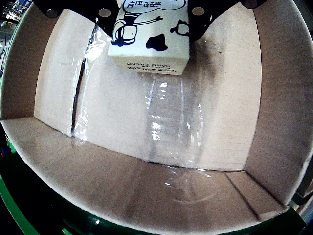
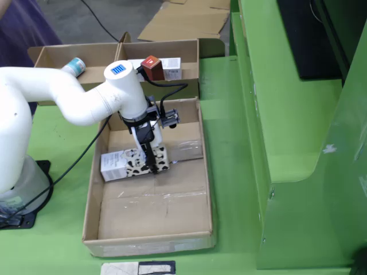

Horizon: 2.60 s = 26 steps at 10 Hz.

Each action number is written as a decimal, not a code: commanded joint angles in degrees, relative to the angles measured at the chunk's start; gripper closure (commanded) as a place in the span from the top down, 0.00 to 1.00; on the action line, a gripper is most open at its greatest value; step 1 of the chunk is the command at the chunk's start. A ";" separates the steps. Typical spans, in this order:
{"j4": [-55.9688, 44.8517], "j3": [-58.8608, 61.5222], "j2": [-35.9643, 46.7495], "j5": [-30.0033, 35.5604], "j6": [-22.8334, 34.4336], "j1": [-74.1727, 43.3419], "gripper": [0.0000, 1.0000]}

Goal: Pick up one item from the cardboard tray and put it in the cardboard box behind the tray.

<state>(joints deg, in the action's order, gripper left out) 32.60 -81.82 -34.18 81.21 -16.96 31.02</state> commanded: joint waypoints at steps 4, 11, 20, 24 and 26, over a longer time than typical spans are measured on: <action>-12.59 5.57 30.06 -3.78 -1.22 2.92 0.00; -42.51 53.67 16.79 -7.26 -1.28 4.71 0.00; -39.10 81.82 8.96 -20.60 4.64 12.13 0.00; -33.10 81.82 11.27 -26.98 7.80 16.38 0.00; -33.19 81.82 14.38 -32.15 8.77 20.93 0.00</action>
<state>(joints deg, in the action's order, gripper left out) -0.79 -25.22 -24.78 54.58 -8.96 46.84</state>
